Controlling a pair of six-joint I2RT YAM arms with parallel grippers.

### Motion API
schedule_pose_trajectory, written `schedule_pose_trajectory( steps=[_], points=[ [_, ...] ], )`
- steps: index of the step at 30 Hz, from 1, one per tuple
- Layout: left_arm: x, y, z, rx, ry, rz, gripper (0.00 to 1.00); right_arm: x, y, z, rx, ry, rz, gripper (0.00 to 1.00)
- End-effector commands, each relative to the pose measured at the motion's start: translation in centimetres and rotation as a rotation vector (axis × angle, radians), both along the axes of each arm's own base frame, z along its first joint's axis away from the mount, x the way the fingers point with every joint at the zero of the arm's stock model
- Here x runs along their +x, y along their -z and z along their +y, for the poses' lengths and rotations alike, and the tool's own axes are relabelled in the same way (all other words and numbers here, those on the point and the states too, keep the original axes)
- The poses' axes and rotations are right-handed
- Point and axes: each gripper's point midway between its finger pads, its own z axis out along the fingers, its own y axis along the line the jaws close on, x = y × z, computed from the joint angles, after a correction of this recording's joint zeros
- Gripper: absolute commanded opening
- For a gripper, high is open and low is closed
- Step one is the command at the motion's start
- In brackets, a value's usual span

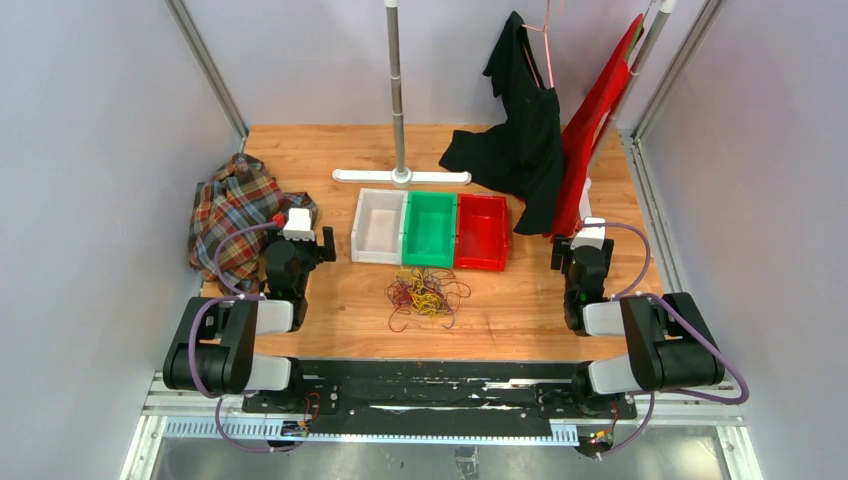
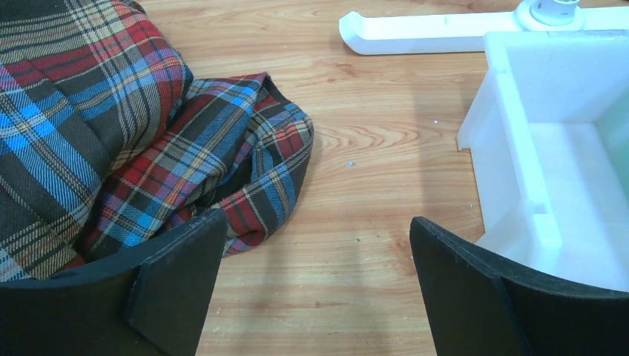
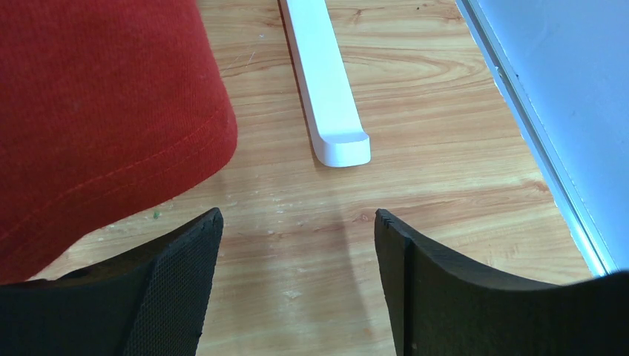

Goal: Untangle the cables

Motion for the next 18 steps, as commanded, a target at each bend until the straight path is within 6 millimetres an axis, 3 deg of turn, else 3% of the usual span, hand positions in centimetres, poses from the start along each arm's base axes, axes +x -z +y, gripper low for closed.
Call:
schedule_pose_trajectory(
  steps=[1,10,14,18],
  points=[
    [0.2,-0.9,0.6,-0.003,-0.024,-0.044,0.98,0.8,-1.5,-1.0,-0.020,0.037,-0.051,0.75],
    [0.3,-0.9,0.4,-0.002,-0.017,-0.045,0.98,0.9,-1.5,-1.0,-0.017,0.038,-0.048,0.75],
    [0.2,-2.2,0.1,0.007,0.007,-0.070,0.98,0.3,-3.1,-0.7,-0.039,0.026,-0.122,0.75],
    [0.4,-4.1,-0.7,0.041,0.067,0.010,0.98,-1.0,-5.1,-1.6,-0.042,0.149,-0.105,0.75]
  ],
)
